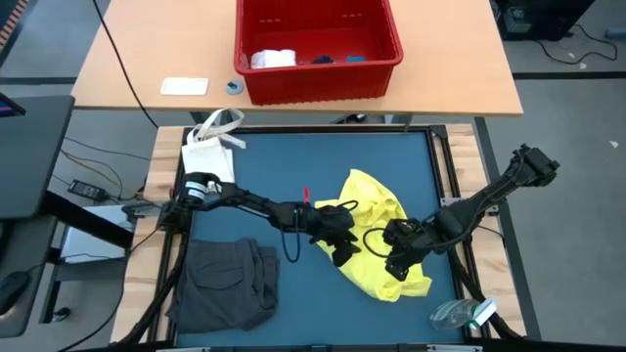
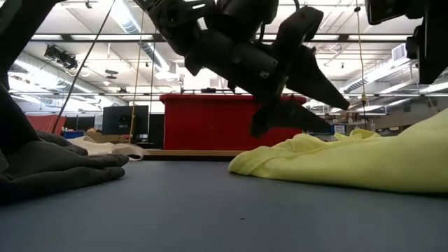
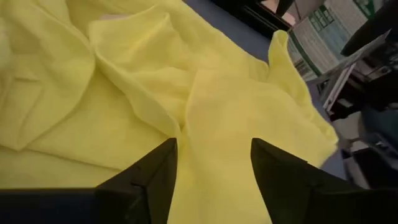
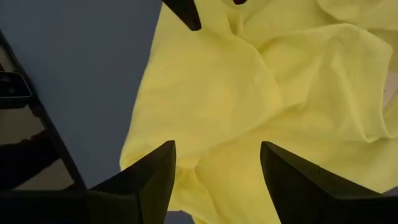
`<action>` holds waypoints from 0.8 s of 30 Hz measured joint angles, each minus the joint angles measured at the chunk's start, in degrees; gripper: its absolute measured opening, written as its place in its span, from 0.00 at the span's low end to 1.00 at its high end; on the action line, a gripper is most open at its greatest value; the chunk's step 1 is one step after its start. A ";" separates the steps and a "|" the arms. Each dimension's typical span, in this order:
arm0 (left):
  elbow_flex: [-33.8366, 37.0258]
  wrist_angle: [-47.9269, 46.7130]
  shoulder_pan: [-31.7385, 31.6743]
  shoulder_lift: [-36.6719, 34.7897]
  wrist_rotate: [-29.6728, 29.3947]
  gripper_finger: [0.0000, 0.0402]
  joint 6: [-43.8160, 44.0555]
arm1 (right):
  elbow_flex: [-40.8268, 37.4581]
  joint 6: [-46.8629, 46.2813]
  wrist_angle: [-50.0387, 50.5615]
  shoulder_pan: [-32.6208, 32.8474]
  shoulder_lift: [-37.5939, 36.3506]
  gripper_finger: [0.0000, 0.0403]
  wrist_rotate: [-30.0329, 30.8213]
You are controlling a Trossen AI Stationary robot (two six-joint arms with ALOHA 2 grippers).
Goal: Fold laundry
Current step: Fold the yellow shirt
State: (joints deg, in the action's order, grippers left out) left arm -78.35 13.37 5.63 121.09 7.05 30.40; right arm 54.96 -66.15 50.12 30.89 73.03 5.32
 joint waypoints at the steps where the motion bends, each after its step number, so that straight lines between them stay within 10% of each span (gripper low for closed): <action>1: 0.00 -0.02 0.00 0.08 -0.02 0.50 -0.51 | 0.00 -0.20 0.02 0.00 0.00 0.59 -0.08; 14: -0.02 1.46 0.49 4.49 -4.00 0.38 -2.94 | -0.02 1.77 -0.48 -4.62 0.85 0.59 -0.17; 24: -0.02 1.27 1.29 4.28 5.16 0.01 -1.18 | -0.02 1.31 1.94 -6.28 0.85 0.59 2.63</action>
State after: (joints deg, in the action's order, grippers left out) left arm -78.37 14.64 6.92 125.37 12.21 29.22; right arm 54.94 -64.84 52.07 24.62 73.89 7.95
